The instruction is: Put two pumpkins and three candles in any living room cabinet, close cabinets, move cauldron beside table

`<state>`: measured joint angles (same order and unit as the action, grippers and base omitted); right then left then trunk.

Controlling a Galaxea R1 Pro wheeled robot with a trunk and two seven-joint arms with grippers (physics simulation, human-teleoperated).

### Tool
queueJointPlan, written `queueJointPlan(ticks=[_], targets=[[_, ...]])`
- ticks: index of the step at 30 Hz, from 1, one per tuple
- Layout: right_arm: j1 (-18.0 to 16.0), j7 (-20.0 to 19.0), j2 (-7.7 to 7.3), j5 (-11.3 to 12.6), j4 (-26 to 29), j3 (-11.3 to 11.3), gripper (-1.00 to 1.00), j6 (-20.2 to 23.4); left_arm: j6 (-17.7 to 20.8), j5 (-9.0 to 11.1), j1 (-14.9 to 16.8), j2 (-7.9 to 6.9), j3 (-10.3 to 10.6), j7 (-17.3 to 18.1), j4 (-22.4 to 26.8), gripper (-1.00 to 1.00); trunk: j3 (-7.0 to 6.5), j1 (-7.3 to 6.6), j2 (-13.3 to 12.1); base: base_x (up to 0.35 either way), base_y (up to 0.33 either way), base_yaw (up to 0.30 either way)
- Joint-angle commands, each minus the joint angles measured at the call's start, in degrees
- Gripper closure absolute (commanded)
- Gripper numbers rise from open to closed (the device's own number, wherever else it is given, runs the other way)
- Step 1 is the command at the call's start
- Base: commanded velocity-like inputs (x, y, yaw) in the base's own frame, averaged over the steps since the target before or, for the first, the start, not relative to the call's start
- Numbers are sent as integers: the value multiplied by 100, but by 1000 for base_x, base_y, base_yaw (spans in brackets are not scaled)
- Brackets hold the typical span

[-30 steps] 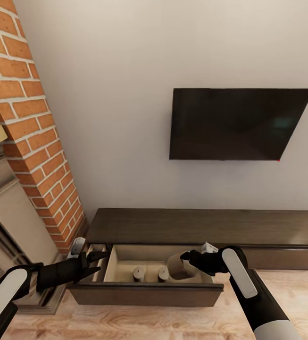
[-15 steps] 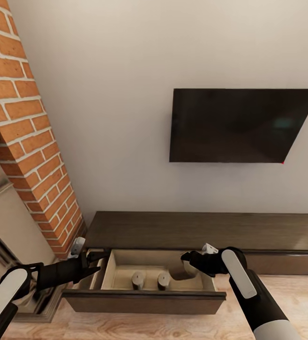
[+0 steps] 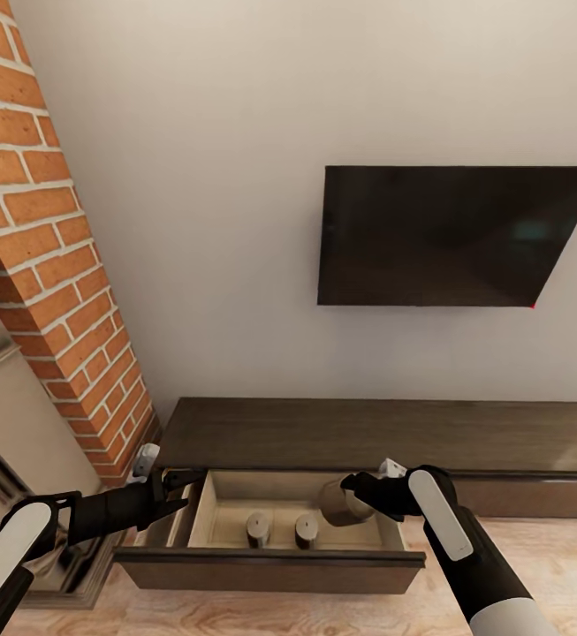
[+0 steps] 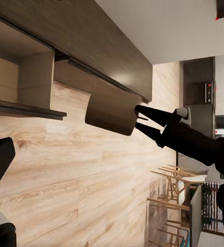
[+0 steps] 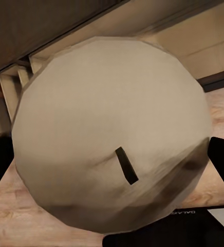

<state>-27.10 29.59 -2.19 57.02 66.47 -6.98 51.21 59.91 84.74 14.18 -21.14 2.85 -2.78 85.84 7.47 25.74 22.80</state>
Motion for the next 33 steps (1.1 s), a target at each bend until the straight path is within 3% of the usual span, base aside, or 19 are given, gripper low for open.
queueJointPlan(ticks=[1,6,18,21,25,28,33], targets=[[-6,65,-4,53,6,-29,100,-18,9,34,6,-4,5,-29,3,-100,13,4,12,101,0,0],[-6,72,-1,47,0,-223,100,-77,9,33,6,-4,5,-29,3,-100,13,4,12,134,0,0],[-4,90,30,4,-196,-262,100,-86,9,34,6,-2,5,-29,3,-100,13,4,12,108,0,0],[-5,177,179,-426,-219,-254,100,-92,9,30,6,3,5,-28,3,-100,13,4,12,73,0,0],[1,216,509,-1029,-387,-241,100,-93,9,31,6,-1,3,-26,3,-100,13,4,12,42,0,0],[3,221,603,-1157,-510,-242,100,-156,9,33,6,1,-2,-24,3,-100,13,4,12,129,0,0],[-12,237,621,-1187,-690,-250,100,-453,9,34,7,-2,-2,-22,3,-100,13,4,12,33,0,0]])
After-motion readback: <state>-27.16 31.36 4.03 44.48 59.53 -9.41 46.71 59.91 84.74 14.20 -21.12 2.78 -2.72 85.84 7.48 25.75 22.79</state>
